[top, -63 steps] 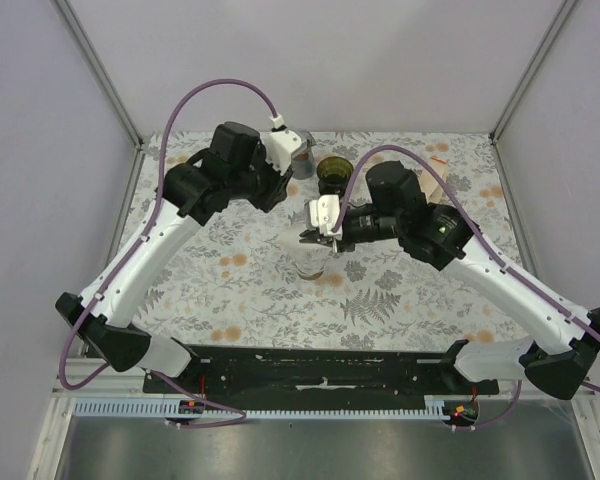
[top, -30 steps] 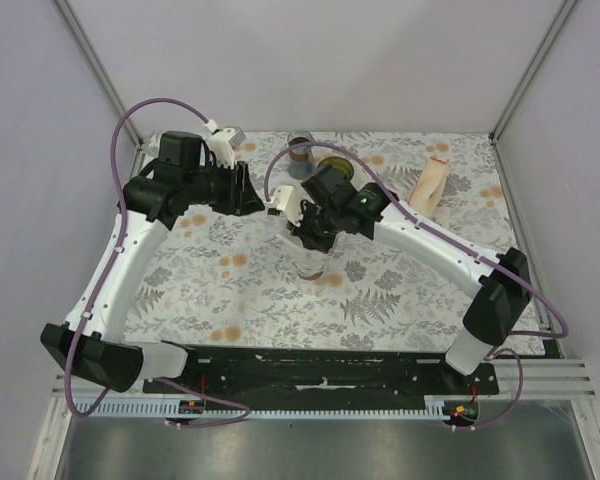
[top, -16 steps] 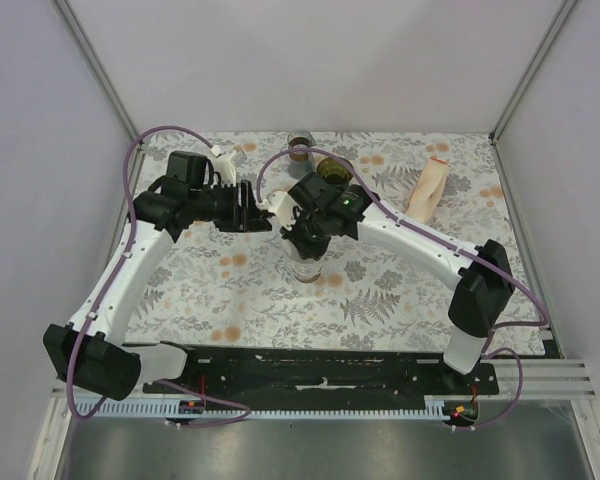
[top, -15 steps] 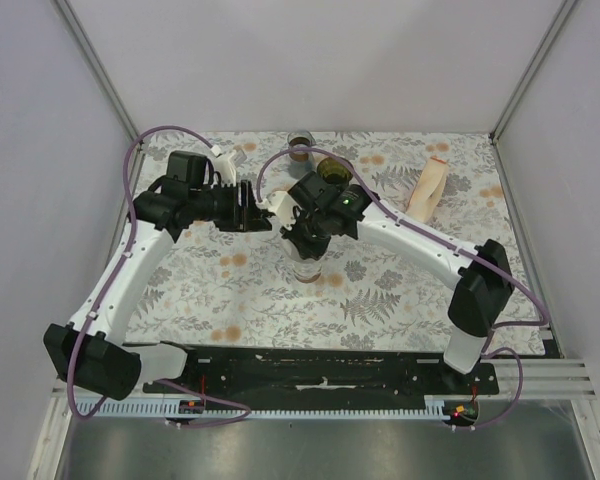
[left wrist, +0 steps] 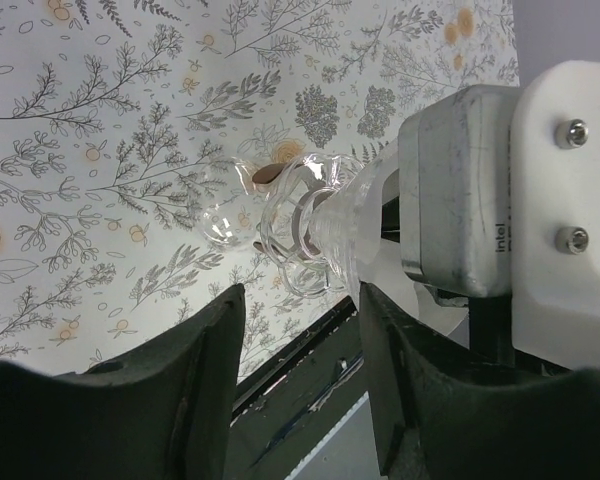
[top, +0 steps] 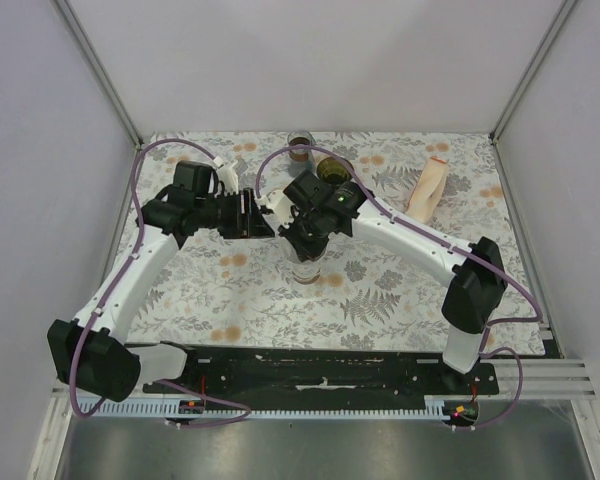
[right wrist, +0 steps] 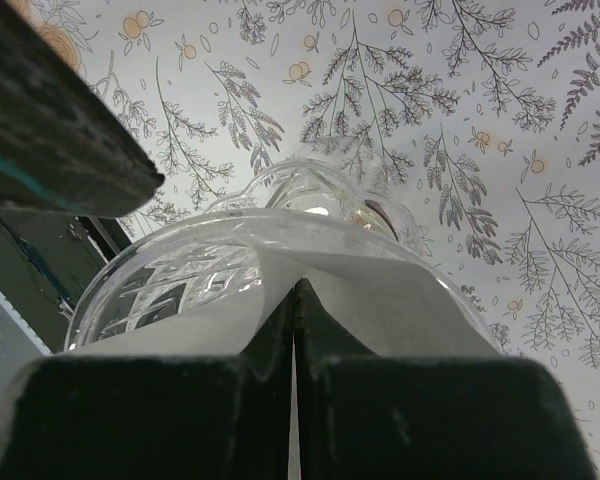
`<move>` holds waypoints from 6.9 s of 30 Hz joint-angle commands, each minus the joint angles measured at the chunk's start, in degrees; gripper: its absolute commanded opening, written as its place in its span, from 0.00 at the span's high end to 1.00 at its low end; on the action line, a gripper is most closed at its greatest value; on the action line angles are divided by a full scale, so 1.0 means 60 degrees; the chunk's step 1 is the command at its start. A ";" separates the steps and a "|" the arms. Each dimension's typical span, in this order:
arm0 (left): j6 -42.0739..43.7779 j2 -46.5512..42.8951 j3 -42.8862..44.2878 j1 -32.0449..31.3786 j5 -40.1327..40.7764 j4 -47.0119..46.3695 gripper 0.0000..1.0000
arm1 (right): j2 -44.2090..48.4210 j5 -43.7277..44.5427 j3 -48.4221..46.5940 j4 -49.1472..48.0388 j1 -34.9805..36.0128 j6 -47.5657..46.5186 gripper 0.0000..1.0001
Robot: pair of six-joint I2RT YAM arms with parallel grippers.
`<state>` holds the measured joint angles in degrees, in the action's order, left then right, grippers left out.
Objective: Place the coffee filter in the dripper
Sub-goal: Place the coffee filter in the coffee dripper.
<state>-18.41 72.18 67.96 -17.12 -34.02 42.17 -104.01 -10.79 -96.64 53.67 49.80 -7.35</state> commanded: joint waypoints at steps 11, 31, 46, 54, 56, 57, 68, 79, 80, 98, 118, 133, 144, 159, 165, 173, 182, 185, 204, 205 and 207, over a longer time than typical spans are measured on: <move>0.1765 0.0142 0.1006 -0.0559 -0.0775 0.0529 0.39 | 0.0049 0.0201 -0.0592 -0.0683 -0.0024 0.0933 0.86; 0.2351 0.0289 0.1797 -0.0588 -0.0233 0.1057 0.39 | 0.0884 0.0260 -0.0549 -0.0698 0.0005 0.0523 0.74; 0.1445 0.0333 0.1754 -0.0735 -0.0598 0.0736 0.38 | 0.0518 0.0758 0.0432 -0.1035 0.0401 0.0186 1.00; 0.0711 0.0304 0.1447 -0.0735 -0.1141 0.0457 0.37 | 0.0386 0.0509 0.0945 -0.1459 0.0416 0.0171 1.00; 0.0463 0.0245 0.1228 -0.0706 -0.1011 0.0355 0.37 | 0.0473 0.0450 0.1135 -0.1591 0.0416 0.0084 1.00; 0.0273 0.0201 0.1125 -0.0691 -0.0966 0.0267 0.37 | 0.0605 0.0436 0.1267 -0.1736 0.0430 -0.0004 1.00; -0.0769 0.0348 0.1022 -0.0500 -0.1493 -0.0656 0.35 | 0.1134 0.0524 0.1722 -0.2558 0.0489 -0.1528 0.97; -0.0549 -0.0165 0.0376 -0.0691 -0.1712 -0.0745 0.22 | 0.0606 0.0597 0.1458 -0.2470 0.0489 -0.0942 0.98; -0.0535 -0.0194 0.0391 -0.0691 -0.1814 -0.0759 0.22 | 0.0591 0.0582 0.1444 -0.2470 0.0489 -0.0913 0.98; -0.0535 -0.1629 -0.2157 0.1067 -0.2813 -0.2985 0.21 | 0.0664 0.0699 0.1400 -0.2441 0.0460 -0.0679 1.00; -0.2292 -0.3520 -0.4136 0.0628 -0.0967 -0.4729 0.30 | 0.0532 0.0860 0.1180 -0.2514 0.0576 0.0068 1.00; -0.2395 -0.2978 -0.4062 0.0496 -0.0672 -0.5139 0.43 | 0.0445 0.1138 0.0975 -0.2427 0.0796 -0.0019 1.00; -0.1927 -0.3080 -0.3916 0.0452 -0.0907 -0.4583 0.60 | 0.1089 0.1490 0.0770 -0.2089 0.0855 -0.0239 0.76; -0.1619 -0.3095 -0.3637 0.0423 -0.0863 -0.4275 0.61 | 0.1661 0.1739 0.0594 -0.1987 0.0811 -0.0459 0.65; -0.1560 -0.3124 -0.3578 0.0423 -0.0790 -0.4216 0.61 | 0.2011 0.1564 0.0433 -0.1855 0.0826 -0.0386 0.63; -0.1487 -0.3036 -0.3418 0.0423 -0.0819 -0.4129 0.61 | 0.3212 0.1723 0.0462 -0.1928 0.0826 0.0068 0.54; -0.1457 -0.3124 -0.3403 0.0408 -0.0805 -0.4114 0.61 | 0.5102 0.3806 0.2686 -0.2879 -0.0037 0.2763 0.28; -0.1443 -0.3139 -0.3403 0.0408 -0.0819 -0.4099 0.61 | 0.5089 0.2840 0.3069 -0.3231 -0.0229 0.2764 0.23; -0.1164 -0.3124 -0.3227 0.0408 -0.0585 -0.3836 0.59 | 0.3345 0.2120 0.2674 -0.3525 -0.0229 0.2720 0.75; -0.1135 -0.3110 -0.3212 0.0408 -0.0585 -0.3821 0.59 | 0.3331 0.2135 0.2689 -0.3525 -0.0214 0.2734 0.77; -0.1091 -0.3110 -0.3183 0.0408 -0.0570 -0.3792 0.58 | 0.3301 0.2120 0.2674 -0.3511 -0.0214 0.2749 0.80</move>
<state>-27.92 54.08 46.00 -14.39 -38.37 19.16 -84.36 2.20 -78.26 33.19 48.25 8.49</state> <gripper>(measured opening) 0.409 0.224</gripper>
